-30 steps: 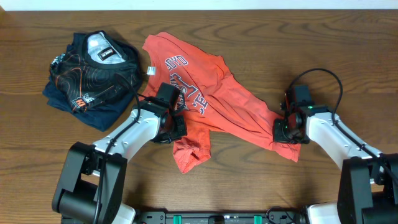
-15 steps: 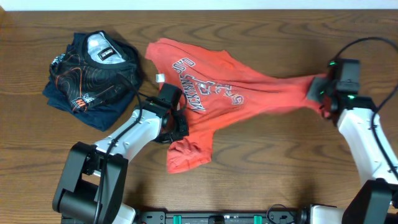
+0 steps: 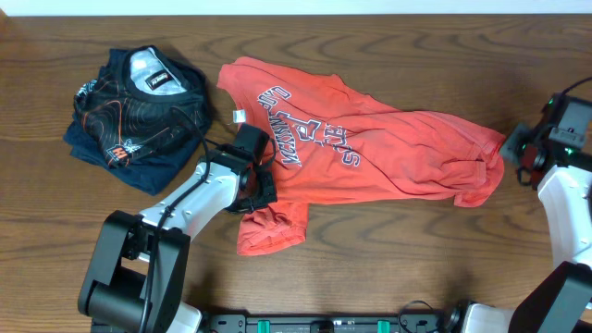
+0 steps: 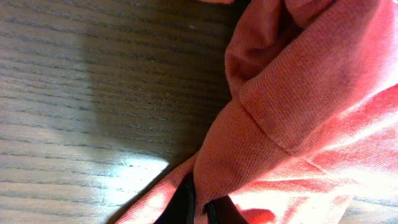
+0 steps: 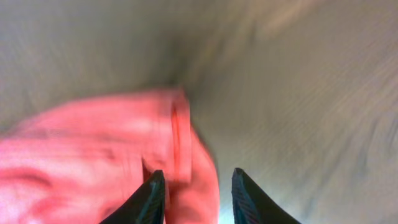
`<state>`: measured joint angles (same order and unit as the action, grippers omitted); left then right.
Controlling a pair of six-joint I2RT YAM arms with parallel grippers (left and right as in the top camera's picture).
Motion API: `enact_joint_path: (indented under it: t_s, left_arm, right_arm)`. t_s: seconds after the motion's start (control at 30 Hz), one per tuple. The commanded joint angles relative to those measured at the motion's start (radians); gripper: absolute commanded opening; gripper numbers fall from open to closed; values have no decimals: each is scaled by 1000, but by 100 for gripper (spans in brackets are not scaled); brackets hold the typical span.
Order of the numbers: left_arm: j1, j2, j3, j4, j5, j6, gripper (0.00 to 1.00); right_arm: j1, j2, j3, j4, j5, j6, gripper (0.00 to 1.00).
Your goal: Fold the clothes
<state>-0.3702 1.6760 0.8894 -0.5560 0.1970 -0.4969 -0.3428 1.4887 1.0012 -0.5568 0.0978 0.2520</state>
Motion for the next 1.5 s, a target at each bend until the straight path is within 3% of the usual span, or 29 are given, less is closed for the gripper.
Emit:
enact_joint_path:
  t_s: [0.0,0.07,0.2,0.5,0.57,0.63,0.87,1.03,1.1,1.27,1.37,1.47]
  left_arm:
    - [4,6,-9,0,-26,-1,6]
    - [4,6,-9,1,-26,-1,6]
    - [4,6,-9,0,-26,-1,6]
    - [4,6,-9,0,-26,-1,6]
    - [4,6,-9,0,-26,-1,6]
    - [4,6,-9,0,-26,-1,6]
    - [4,6,-9,0,-26,-1,6]
    - [4,6,-9,-1,-26,-1,6]
    - [4,6,-9,0,-26,-1,6]
    - [4,6,-9,0,-53,-1,6]
    - [4,6,-9,0,-56,-1,6]
    - [4,6,-9,0,-56,-1,6]
  right_arm:
    - [-2,19,-15,-50,-95,-6,38]
    - [5,31,-44,-38,-110,-6,45]
    - [16,71,-106,43,-108,-6,48]
    - [24,217,-133,185,-294,-42,44]
    - [28,234,-133,209,-325,-48,34]
    - [28,235,-132,228,-317,-48,1]
    - [10,166,-58,259,-141,-39,2]
    - [-29,140,39,288,38,-39,8]
    - [-51,140,53,333,44,-39,8]
    - [-82,148,53,398,25,-40,20]
    - [-84,161,53,362,25,-40,26]
    - [-82,163,53,220,-3,-39,29]
